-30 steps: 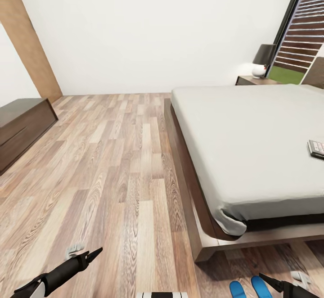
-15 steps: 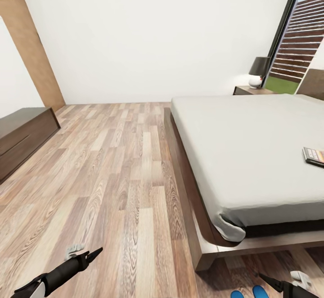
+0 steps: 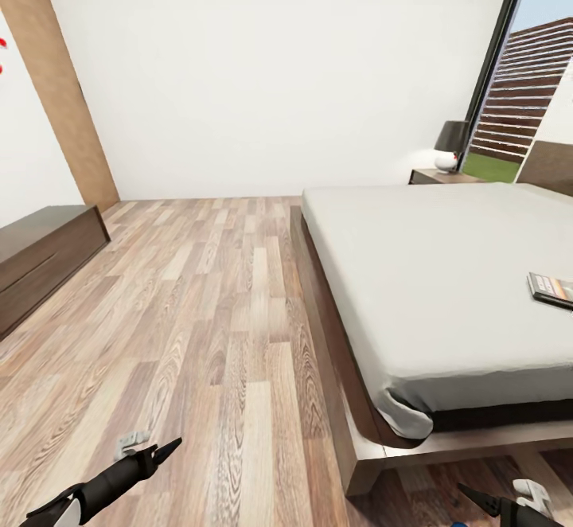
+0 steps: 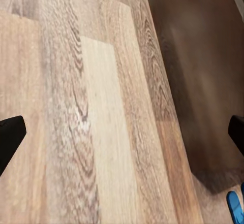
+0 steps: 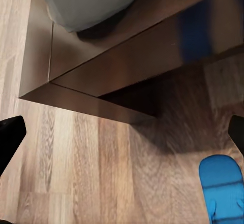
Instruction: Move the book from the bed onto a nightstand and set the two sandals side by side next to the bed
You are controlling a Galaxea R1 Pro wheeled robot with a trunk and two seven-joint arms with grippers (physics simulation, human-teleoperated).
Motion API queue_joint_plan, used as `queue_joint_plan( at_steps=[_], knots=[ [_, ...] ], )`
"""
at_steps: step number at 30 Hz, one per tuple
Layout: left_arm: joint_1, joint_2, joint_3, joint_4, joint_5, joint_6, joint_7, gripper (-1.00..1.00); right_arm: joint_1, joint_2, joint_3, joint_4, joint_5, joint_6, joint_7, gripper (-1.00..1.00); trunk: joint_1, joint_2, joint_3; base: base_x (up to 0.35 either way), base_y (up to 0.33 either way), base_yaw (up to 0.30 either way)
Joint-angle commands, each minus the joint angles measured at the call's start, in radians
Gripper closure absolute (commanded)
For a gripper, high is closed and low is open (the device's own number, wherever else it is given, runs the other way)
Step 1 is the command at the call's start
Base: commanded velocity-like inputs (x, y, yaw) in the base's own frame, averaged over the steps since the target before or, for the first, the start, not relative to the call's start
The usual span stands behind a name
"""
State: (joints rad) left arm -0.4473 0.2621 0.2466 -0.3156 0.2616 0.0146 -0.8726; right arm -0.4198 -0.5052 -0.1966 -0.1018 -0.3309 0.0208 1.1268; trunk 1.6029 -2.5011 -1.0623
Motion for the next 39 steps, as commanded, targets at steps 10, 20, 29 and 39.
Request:
queue_joint_plan(
  at_steps=[10,20,29,39],
  knots=[
    [-0.001,-0.049,-0.001,0.037,0.002,-0.048,0.114,-1.0,-0.001,0.122,-0.006,0.03,0.008,-0.061,-0.079,-1.0,-0.018,0.029,0.035,0.0,0.0,0.0],
    [0.0,-0.111,-0.005,0.194,-0.063,-0.186,0.239,-1.0,-0.001,0.273,-0.006,0.059,0.015,-0.095,-0.226,-1.0,-0.057,0.099,0.066,0.0,0.0,0.0],
    [0.0,-0.155,-0.006,0.248,-0.079,-0.26,0.32,-1.0,-0.001,0.276,-0.005,0.062,0.015,-0.096,-0.229,-1.0,-0.091,0.162,0.095,0.0,0.0,0.0],
    [0.0,-0.173,-0.006,0.251,-0.081,-0.276,0.409,-1.0,-0.001,0.274,-0.006,0.062,0.015,-0.095,-0.229,-1.0,-0.129,0.232,0.126,0.0,0.0,0.0]
  ],
)
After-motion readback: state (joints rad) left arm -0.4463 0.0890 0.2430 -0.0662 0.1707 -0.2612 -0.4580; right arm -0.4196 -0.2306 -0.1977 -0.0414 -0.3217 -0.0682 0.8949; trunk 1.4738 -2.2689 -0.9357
